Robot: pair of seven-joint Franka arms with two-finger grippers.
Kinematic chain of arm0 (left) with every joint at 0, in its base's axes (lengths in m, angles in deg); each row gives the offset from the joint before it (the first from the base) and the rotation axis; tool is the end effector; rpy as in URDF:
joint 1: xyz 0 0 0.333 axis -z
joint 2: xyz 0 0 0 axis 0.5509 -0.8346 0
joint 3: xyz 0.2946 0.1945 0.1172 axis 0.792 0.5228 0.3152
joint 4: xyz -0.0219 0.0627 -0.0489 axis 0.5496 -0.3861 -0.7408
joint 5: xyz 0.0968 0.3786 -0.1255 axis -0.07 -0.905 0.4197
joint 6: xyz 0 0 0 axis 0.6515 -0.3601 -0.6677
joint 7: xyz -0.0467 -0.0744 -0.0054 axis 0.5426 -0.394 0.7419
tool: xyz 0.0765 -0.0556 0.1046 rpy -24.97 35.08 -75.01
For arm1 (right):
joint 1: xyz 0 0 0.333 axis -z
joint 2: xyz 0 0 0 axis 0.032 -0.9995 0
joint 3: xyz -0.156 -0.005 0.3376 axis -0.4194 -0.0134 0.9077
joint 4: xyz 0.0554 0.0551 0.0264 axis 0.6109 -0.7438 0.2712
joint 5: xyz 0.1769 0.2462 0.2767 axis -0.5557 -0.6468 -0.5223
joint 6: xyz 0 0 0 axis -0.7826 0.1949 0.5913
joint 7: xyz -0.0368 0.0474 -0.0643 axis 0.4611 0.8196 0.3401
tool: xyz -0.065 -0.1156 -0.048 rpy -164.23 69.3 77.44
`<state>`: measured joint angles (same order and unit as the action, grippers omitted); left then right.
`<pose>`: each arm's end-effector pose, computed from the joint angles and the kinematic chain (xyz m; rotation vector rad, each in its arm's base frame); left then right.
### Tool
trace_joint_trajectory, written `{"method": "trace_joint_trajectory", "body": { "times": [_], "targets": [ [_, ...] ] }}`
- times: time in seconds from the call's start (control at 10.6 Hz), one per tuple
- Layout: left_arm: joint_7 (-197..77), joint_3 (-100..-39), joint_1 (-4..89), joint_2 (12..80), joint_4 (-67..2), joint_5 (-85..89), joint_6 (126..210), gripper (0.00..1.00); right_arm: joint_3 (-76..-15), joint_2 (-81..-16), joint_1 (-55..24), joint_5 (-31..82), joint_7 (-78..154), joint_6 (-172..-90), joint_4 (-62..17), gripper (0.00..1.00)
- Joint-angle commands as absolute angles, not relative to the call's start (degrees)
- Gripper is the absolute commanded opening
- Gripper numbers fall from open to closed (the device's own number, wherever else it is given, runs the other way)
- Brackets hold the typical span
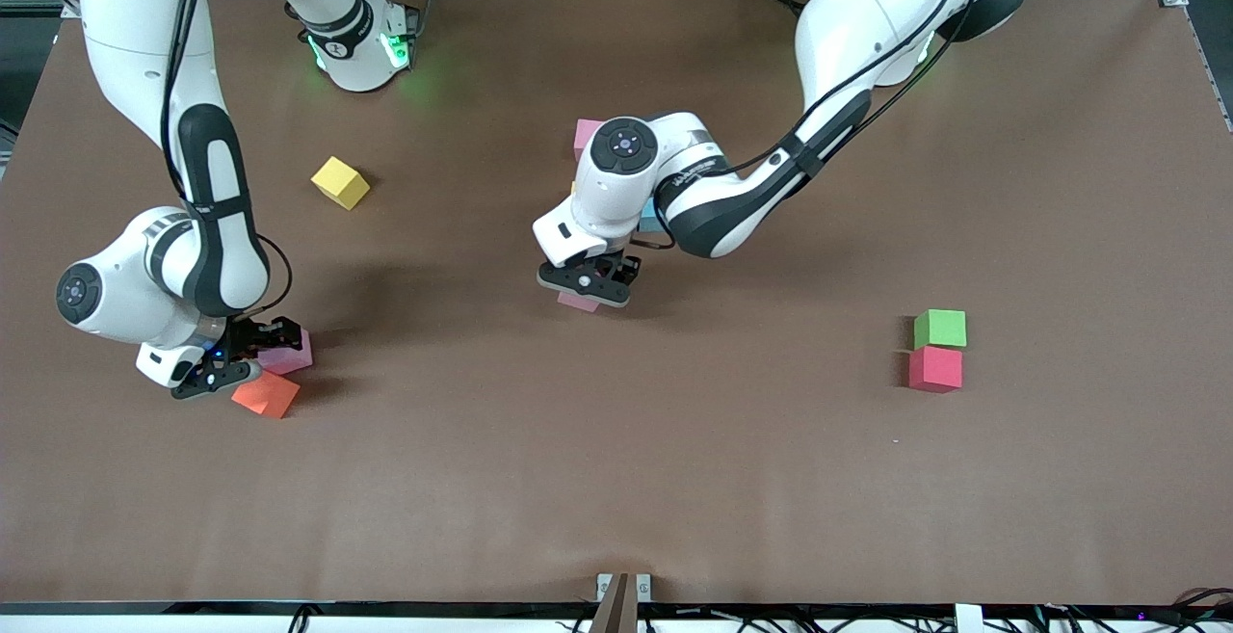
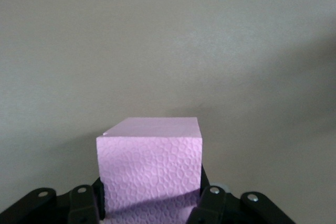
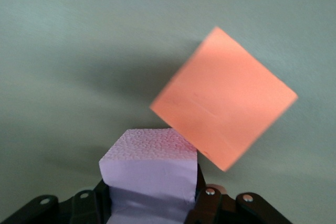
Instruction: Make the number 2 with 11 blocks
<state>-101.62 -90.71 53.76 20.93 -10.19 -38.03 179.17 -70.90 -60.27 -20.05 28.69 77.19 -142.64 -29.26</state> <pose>0.5524 -0.5995 0.2861 2.9182 -0.3735 0.1332 0.6654 -0.0470 0.2152 -2.9386 -0.4235 0.0626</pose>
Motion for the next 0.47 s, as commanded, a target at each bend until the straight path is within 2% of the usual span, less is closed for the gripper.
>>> {"method": "trace_joint_trajectory", "body": {
  "times": [0.0,0.38],
  "targets": [
    [-99.79,-87.97,57.68,18.81,-5.16,-36.35,179.09,0.32,-72.78,-56.55,-24.07,29.65,71.8,-136.54,-28.82,0.09],
    [-99.88,-85.86,61.28,16.18,-2.44,-36.26,180.33,0.28,-73.32,-55.66,-28.22,30.1,66.77,-136.62,-28.12,0.09]
  ]
}}
